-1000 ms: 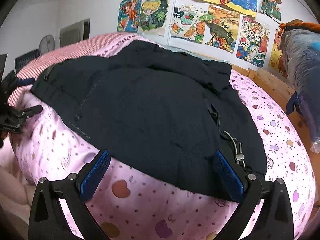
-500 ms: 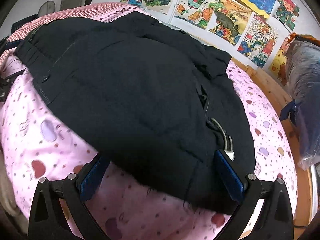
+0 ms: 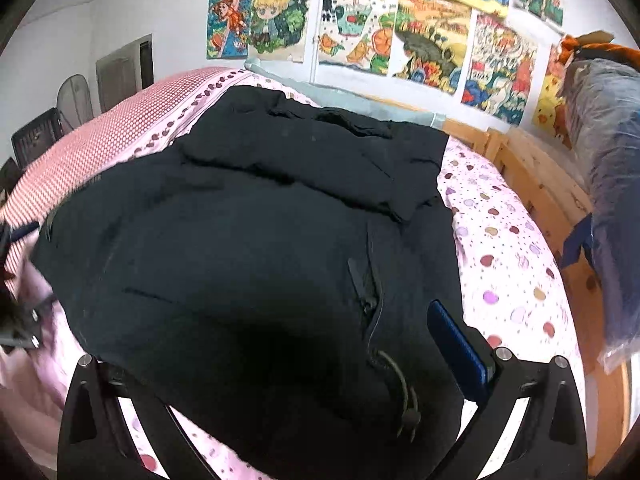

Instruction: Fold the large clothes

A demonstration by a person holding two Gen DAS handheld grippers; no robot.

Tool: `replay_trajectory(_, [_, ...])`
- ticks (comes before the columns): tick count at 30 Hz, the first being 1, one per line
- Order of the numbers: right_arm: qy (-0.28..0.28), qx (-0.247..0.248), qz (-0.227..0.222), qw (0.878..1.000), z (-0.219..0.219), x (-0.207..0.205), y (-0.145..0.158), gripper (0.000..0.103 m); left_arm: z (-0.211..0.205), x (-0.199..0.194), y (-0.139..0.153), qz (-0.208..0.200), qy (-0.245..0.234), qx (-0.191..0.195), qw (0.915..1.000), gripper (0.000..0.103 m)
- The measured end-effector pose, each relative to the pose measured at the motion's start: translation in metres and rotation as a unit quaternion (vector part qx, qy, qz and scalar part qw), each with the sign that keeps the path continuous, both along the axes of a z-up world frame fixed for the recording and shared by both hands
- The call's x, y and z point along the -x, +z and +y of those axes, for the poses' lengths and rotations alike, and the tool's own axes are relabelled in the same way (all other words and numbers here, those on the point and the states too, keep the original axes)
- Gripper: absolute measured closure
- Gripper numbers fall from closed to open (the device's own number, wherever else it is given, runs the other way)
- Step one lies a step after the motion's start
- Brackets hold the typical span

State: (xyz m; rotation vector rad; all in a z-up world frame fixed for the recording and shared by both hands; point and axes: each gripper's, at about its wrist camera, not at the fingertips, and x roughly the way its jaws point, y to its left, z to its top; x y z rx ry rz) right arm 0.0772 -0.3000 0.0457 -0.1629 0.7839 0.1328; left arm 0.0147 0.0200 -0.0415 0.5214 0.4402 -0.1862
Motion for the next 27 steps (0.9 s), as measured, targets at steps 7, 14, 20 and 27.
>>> replay_trajectory(7, [-0.004, -0.038, 0.017, 0.999, -0.012, -0.038, 0.021, 0.002, -0.037, -0.008, 0.001, -0.038, 0.026, -0.061, 0.9971, 0.000])
replay_trajectory(14, [-0.018, 0.002, -0.031, 0.999, -0.009, -0.030, 0.026, 0.002, -0.042, -0.021, 0.030, -0.105, 0.061, -0.063, 0.9906, 0.008])
replay_trajectory(20, [-0.037, 0.059, -0.100, 0.992, 0.001, -0.031, 0.050, 0.002, -0.042, -0.043, 0.074, -0.136, 0.047, -0.067, 0.9874, 0.041])
replay_trajectory(27, [-0.056, 0.053, -0.125, 0.989, 0.001, -0.033, 0.062, 0.002, -0.036, -0.091, 0.112, -0.109, 0.031, -0.035, 0.9930, 0.045])
